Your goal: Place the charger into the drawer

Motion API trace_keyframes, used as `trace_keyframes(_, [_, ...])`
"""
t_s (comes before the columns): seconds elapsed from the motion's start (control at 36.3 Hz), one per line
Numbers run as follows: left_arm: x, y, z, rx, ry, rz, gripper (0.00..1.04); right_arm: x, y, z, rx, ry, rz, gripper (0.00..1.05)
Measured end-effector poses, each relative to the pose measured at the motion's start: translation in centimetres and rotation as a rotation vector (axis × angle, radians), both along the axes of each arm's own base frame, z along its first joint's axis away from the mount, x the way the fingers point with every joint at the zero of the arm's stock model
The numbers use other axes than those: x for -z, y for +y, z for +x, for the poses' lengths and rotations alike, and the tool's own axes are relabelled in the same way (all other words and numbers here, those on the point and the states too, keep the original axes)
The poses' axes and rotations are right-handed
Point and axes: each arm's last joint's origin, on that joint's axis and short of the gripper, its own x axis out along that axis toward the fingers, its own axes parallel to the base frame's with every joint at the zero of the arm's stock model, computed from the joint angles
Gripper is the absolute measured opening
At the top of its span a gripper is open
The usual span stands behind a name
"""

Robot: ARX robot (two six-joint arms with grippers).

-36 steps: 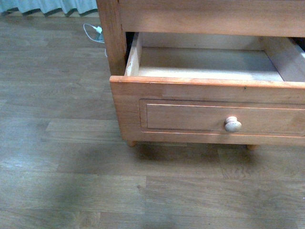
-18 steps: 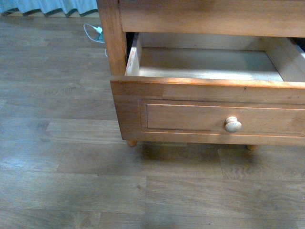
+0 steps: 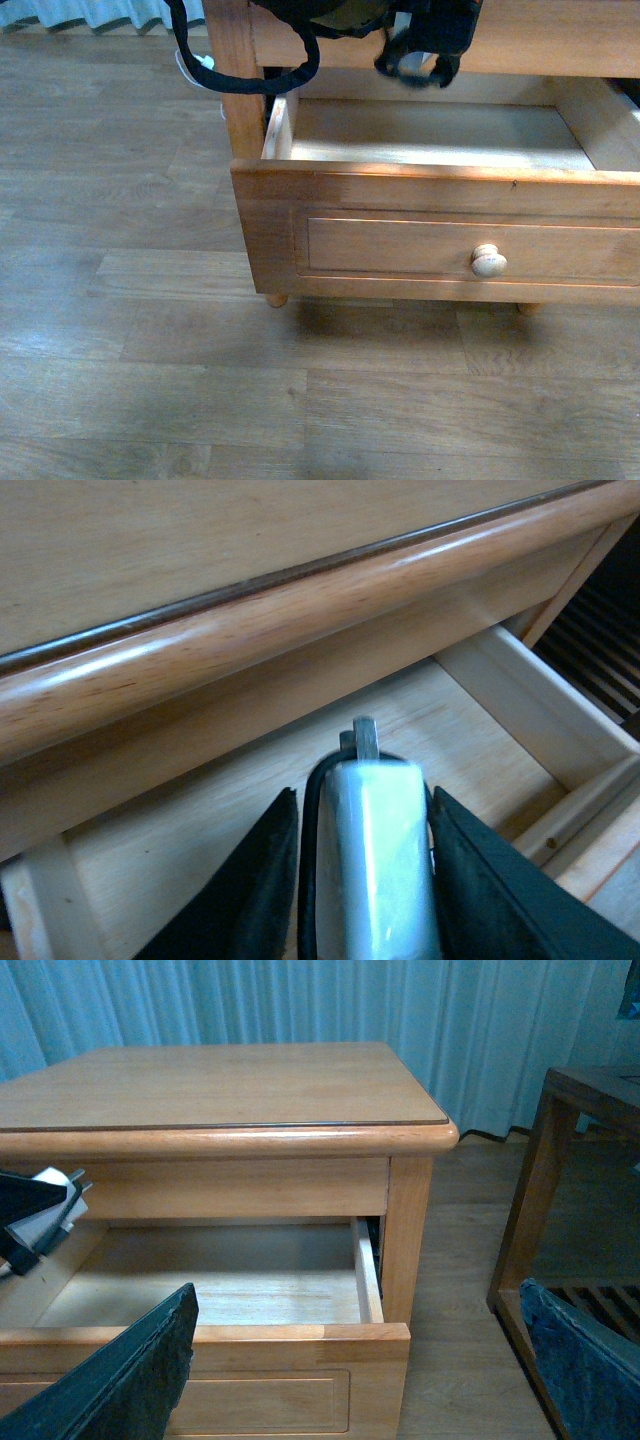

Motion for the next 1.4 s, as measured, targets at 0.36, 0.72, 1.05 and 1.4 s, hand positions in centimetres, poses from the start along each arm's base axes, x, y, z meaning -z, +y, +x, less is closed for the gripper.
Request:
trace_keyframes(0.36, [-0.5, 0.0, 0.0, -0.244, -0.131, 0.004, 0.98, 0.0, 0.0, 0.0, 0.000, 0.000, 0.000, 0.96])
trace_keyframes(0.72, [-0.3, 0.0, -0.1, -0.424, -0.173, 0.033, 0.98, 0.0, 0.0, 0.0, 0.000, 0.000, 0.000, 0.96])
trace_keyframes(1.05, [1.5, 10.9, -6.6, -0.625, -0.342, -0.047, 0.40, 0.0, 0.0, 0.0, 0.000, 0.000, 0.000, 0.96])
trace_keyframes(1.4, [3.3, 17.6, -13.3, -0.612, -0.329, -0.033, 0.04, 0.0, 0.0, 0.0, 0.001, 0.000, 0.000, 0.96])
